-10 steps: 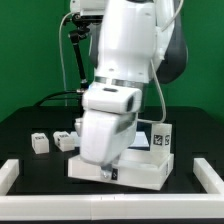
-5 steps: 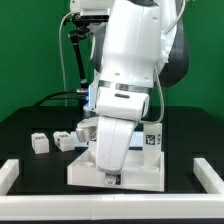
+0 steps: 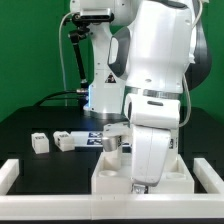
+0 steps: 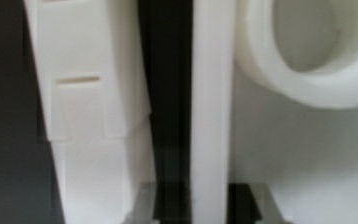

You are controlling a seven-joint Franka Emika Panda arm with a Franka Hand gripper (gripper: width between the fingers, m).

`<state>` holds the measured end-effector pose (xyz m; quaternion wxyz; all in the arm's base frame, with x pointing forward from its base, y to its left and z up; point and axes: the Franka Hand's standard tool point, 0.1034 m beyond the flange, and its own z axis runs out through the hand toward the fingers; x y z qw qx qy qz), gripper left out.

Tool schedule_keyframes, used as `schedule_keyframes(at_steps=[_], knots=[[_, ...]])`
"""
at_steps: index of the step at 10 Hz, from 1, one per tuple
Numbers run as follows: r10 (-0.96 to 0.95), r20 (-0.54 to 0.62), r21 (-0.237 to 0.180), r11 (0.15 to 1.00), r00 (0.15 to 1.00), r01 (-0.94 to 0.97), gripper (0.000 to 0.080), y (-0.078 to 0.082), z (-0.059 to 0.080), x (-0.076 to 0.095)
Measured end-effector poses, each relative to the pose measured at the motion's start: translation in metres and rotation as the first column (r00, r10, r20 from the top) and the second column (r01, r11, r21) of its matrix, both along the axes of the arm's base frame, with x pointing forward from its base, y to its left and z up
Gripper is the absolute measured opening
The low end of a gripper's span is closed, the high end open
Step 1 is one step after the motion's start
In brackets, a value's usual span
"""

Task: Assemble square table

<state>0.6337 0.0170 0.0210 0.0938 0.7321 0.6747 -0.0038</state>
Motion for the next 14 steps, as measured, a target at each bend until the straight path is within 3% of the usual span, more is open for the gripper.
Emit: schedule_keyframes(at_steps=[10,14], knots=[[-0.006,-0.001,0.000,1.000,1.000,0.006,0.0062,0.003,0.005,0.000],[-0.017,0.020,0.028,0.999,1.000,0.017,0.0062,0.036,0.015,0.006]])
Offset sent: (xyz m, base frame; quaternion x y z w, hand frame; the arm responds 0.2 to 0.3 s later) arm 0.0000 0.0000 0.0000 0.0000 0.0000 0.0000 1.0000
